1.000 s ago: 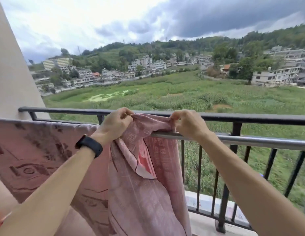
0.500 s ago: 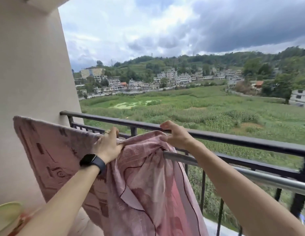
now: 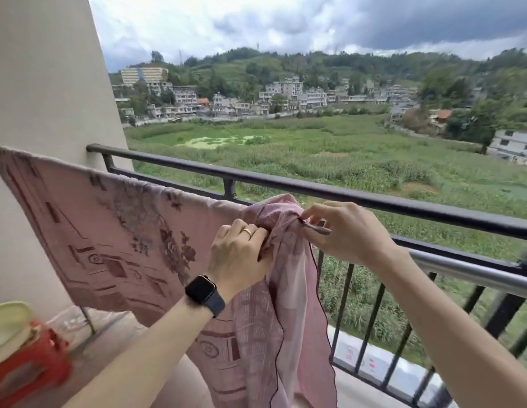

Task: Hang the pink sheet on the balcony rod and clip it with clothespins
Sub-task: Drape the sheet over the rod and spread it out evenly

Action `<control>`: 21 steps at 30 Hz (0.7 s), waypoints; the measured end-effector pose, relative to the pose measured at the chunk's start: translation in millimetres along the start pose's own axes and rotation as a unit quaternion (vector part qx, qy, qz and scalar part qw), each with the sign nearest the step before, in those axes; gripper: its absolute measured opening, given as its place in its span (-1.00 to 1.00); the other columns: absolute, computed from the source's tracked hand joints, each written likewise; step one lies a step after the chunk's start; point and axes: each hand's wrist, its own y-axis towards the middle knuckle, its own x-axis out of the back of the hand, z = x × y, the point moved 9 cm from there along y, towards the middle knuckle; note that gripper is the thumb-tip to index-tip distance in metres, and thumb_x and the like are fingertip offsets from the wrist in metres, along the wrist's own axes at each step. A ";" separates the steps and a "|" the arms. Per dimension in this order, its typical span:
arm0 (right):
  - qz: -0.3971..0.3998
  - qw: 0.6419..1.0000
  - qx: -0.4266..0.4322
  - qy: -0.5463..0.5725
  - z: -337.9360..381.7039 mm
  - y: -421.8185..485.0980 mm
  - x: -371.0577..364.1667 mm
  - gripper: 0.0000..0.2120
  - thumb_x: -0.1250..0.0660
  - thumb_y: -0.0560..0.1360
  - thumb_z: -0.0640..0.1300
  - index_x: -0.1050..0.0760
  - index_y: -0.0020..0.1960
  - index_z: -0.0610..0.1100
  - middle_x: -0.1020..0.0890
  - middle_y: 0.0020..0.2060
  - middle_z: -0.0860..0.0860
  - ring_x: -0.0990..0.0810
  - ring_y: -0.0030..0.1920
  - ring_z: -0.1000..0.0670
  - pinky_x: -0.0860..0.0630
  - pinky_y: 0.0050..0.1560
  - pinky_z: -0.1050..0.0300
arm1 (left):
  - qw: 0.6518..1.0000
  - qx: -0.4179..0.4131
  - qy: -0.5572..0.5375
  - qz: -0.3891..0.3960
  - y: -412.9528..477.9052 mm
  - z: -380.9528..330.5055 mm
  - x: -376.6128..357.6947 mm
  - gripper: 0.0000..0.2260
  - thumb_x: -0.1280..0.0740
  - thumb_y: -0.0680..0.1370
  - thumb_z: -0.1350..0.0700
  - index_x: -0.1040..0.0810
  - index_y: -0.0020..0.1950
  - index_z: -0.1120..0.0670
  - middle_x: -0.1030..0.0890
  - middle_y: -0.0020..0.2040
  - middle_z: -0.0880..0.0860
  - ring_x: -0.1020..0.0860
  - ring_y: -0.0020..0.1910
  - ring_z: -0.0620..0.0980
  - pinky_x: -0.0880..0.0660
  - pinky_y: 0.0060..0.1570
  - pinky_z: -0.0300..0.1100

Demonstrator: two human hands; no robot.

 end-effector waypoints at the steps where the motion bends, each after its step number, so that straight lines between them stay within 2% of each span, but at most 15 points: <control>1: -0.014 1.000 0.006 -0.009 6.9 -0.5 -0.7 -0.71 -0.31 0.54 0.22 -0.57 0.20 0.16 -0.65 0.04 0.20 -0.63 -0.15 0.13 -0.64 -0.19 0.13 | 1.000 0.007 -0.012 -0.005 -4.1 7.4 5.4 -0.83 -0.33 0.44 -0.01 -0.59 -0.22 0.07 -0.59 -0.33 0.00 -0.54 -0.17 0.09 -0.50 -0.17 -0.04; 3: -0.055 0.998 0.023 -0.008 20.0 -2.4 1.5 -0.72 -0.31 0.53 0.20 -0.59 0.17 0.13 -0.63 0.06 0.16 -0.62 -0.07 0.09 -0.63 -0.17 0.09 | 0.998 0.030 -0.050 -0.003 -9.6 22.5 16.6 -0.89 -0.40 0.44 0.02 -0.67 -0.15 0.03 -0.59 -0.33 -0.01 -0.55 -0.21 0.06 -0.54 -0.17 -0.09; 6: -0.113 0.992 0.048 -0.001 44.3 -4.9 -0.7 -0.72 -0.30 0.51 0.20 -0.61 0.11 0.10 -0.63 0.04 0.12 -0.55 0.03 0.02 -0.58 -0.10 0.08 | 0.977 0.107 -0.161 0.092 -13.5 49.2 20.5 -0.86 -0.36 0.52 -0.08 -0.65 0.04 -0.14 -0.58 -0.16 -0.07 -0.57 -0.15 -0.03 -0.56 -0.08 -0.12; 9: -0.117 0.991 0.056 -0.028 72.7 -2.0 -16.1 -0.60 -0.31 0.46 0.29 -0.58 0.16 0.07 -0.60 0.05 0.07 -0.54 0.05 -0.03 -0.55 -0.04 0.07 | 0.949 0.134 -0.243 0.149 -16.7 65.0 25.5 -0.86 -0.33 0.53 -0.14 -0.63 0.01 -0.18 -0.64 -0.20 -0.17 -0.61 -0.16 -0.17 -0.59 -0.08 -0.09; 11: -0.127 0.990 0.044 -0.040 90.0 1.8 -22.9 -0.58 -0.39 0.43 0.26 -0.56 0.17 0.05 -0.58 0.07 0.05 -0.54 0.05 -0.06 -0.54 -0.02 0.03 | 0.943 0.141 -0.263 0.150 -19.8 75.4 38.0 -0.85 -0.35 0.52 -0.15 -0.66 -0.01 -0.16 -0.66 -0.24 -0.22 -0.62 -0.20 -0.25 -0.60 -0.11 -0.11; 13: -0.133 0.990 0.036 -0.031 105.6 5.9 -25.5 -0.59 -0.43 0.41 0.20 -0.55 0.18 0.04 -0.57 0.10 0.02 -0.53 0.07 -0.08 -0.53 0.01 -0.01 | 0.937 0.152 -0.280 0.143 -21.8 85.4 51.8 -0.84 -0.38 0.52 -0.15 -0.68 -0.01 -0.13 -0.67 -0.23 -0.22 -0.61 -0.23 -0.29 -0.59 -0.12 -0.23; 15: -0.121 0.992 0.045 -0.004 125.1 11.8 -30.6 -0.59 -0.41 0.40 0.11 -0.54 0.21 0.03 -0.55 0.14 0.02 -0.51 0.10 -0.08 -0.51 0.07 -0.02 | 0.927 0.161 -0.306 0.144 -22.4 95.7 63.2 -0.84 -0.37 0.53 -0.12 -0.68 0.00 -0.10 -0.67 -0.17 -0.19 -0.59 -0.22 -0.28 -0.52 -0.16 -0.36; 17: -0.103 0.991 0.051 0.069 139.3 17.6 -35.2 -0.59 -0.35 0.38 0.07 -0.54 0.22 0.04 -0.53 0.13 0.04 -0.49 0.13 -0.04 -0.48 0.13 0.02 | 0.914 0.168 -0.334 0.158 -20.4 99.9 69.4 -0.85 -0.31 0.58 -0.07 -0.65 0.02 -0.08 -0.66 -0.10 -0.14 -0.58 -0.18 -0.22 -0.49 -0.15 -0.36; 19: -0.103 0.983 0.030 0.150 143.7 24.2 -34.7 -0.63 -0.33 0.38 0.09 -0.58 0.16 0.05 -0.53 0.07 0.06 -0.49 0.10 0.00 -0.47 0.10 0.08 | 0.908 0.164 -0.346 0.172 -16.9 99.4 73.3 -0.82 -0.24 0.62 -0.04 -0.62 0.01 -0.04 -0.63 -0.16 -0.09 -0.56 -0.20 -0.16 -0.46 -0.20 -0.32; 21: -0.106 0.983 -0.001 0.153 141.9 31.7 -29.8 -0.72 -0.38 0.41 0.07 -0.60 0.10 0.05 -0.54 0.04 0.06 -0.53 0.04 -0.02 -0.50 -0.04 0.09 | 0.907 0.158 -0.346 0.183 -12.1 96.2 78.6 -0.79 -0.19 0.65 -0.05 -0.56 -0.02 0.00 -0.55 -0.28 -0.09 -0.49 -0.29 -0.12 -0.42 -0.26 -0.24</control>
